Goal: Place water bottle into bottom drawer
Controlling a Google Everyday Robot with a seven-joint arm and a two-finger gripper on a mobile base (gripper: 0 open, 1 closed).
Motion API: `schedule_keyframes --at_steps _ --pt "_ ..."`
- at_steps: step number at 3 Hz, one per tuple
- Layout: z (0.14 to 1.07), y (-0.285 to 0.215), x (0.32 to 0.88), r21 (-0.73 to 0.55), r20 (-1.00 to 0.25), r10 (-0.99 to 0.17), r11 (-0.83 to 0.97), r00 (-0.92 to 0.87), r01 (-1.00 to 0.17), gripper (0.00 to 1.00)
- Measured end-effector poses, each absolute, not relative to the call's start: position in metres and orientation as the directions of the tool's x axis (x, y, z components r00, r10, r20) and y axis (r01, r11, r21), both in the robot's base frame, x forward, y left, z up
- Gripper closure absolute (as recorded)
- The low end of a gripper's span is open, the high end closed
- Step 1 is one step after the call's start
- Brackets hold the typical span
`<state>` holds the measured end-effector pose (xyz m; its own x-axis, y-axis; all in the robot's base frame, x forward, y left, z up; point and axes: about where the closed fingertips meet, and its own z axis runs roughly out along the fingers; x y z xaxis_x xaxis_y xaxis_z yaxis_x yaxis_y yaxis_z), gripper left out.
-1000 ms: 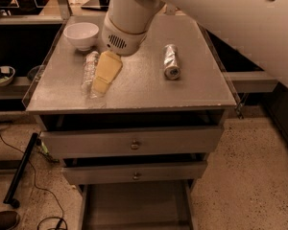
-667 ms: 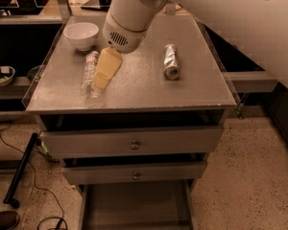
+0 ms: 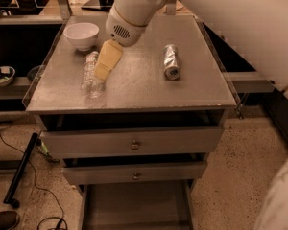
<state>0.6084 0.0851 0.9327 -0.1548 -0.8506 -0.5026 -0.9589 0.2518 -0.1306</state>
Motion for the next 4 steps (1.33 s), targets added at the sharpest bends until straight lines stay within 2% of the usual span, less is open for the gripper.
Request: schedule_keyframes --at_steps 4 --pt "0.916 0.102 0.627 -0.033 -0.452 -0.852 0.313 -0.266 -0.949 0.00"
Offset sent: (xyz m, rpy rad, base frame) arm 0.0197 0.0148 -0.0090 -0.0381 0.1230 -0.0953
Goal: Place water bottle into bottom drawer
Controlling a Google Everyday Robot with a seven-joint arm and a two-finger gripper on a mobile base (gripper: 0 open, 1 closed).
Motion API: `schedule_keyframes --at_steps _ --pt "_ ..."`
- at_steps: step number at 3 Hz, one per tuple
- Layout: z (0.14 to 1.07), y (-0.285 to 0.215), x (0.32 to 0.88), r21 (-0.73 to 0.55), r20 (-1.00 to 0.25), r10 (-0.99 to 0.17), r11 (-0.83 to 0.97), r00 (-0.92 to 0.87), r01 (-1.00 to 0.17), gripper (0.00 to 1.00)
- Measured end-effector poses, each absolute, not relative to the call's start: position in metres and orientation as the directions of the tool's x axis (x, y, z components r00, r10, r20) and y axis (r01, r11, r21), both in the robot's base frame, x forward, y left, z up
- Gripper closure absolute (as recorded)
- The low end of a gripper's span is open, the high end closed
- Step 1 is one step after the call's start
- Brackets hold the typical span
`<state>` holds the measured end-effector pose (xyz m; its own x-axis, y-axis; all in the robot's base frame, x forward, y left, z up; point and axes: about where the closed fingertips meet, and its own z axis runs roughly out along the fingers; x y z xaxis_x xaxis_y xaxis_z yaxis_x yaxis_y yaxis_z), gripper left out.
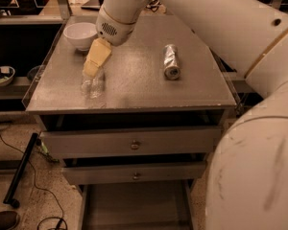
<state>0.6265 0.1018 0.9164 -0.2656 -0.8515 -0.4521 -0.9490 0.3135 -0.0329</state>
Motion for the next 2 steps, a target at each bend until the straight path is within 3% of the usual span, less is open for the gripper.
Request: schedule_keyframes --at_steps 2 --pt "0.8989 0.1065 0.6261 -0.006 -0.473 -0.839 0.308 -0.268 -0.951 0.00"
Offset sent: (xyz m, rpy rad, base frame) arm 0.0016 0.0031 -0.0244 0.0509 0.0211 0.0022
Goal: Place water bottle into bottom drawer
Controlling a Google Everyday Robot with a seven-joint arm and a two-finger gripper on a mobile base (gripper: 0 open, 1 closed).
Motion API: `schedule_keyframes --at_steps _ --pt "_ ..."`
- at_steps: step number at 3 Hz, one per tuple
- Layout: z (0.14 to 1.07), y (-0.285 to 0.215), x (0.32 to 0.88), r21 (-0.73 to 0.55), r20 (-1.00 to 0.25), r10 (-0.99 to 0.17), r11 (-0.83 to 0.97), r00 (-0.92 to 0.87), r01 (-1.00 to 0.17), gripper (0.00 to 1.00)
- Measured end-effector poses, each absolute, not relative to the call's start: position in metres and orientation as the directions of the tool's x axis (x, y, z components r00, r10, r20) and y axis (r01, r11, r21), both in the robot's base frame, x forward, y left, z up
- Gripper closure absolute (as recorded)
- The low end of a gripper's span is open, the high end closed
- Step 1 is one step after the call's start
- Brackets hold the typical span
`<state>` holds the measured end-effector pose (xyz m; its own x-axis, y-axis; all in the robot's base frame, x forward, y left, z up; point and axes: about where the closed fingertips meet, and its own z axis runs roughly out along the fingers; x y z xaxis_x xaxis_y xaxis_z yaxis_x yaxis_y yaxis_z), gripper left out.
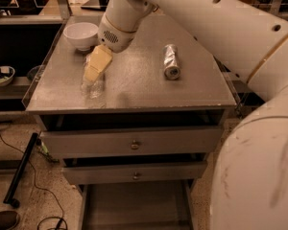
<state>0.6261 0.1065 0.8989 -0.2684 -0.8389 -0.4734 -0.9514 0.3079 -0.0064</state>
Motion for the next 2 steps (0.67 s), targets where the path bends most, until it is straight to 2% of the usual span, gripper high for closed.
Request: schedule_keyframes --at_steps 2 --pt "0.881 0.134 0.631 0.039 -0.489 -0.837 0.261 -0.246 -0.965 0.00"
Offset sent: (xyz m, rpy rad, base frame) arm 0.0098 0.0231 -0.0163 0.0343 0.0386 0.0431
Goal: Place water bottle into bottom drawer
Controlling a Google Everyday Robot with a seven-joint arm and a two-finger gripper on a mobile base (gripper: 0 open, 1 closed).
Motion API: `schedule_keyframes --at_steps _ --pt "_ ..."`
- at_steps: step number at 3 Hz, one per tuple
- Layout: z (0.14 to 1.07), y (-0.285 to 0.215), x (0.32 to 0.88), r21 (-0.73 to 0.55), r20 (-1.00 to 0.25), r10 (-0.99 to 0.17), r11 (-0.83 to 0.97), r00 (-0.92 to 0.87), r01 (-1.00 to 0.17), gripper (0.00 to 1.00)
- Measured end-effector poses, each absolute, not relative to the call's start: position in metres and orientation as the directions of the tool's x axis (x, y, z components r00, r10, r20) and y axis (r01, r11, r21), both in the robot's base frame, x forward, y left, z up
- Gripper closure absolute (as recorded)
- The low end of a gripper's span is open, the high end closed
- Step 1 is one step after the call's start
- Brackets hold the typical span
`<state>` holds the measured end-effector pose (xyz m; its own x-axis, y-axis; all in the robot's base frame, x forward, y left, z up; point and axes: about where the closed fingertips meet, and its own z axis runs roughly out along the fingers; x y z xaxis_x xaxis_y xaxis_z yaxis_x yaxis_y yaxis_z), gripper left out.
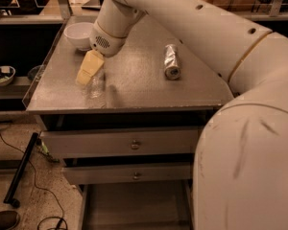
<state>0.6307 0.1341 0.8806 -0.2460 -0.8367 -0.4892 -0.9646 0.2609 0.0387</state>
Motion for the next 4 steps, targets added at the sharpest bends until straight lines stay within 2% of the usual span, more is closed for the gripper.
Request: schedule_keyframes --at_steps 4 --pt "0.869 0.145 0.629 0.032 -0.512 -0.827 0.253 -0.233 -0.967 0.00"
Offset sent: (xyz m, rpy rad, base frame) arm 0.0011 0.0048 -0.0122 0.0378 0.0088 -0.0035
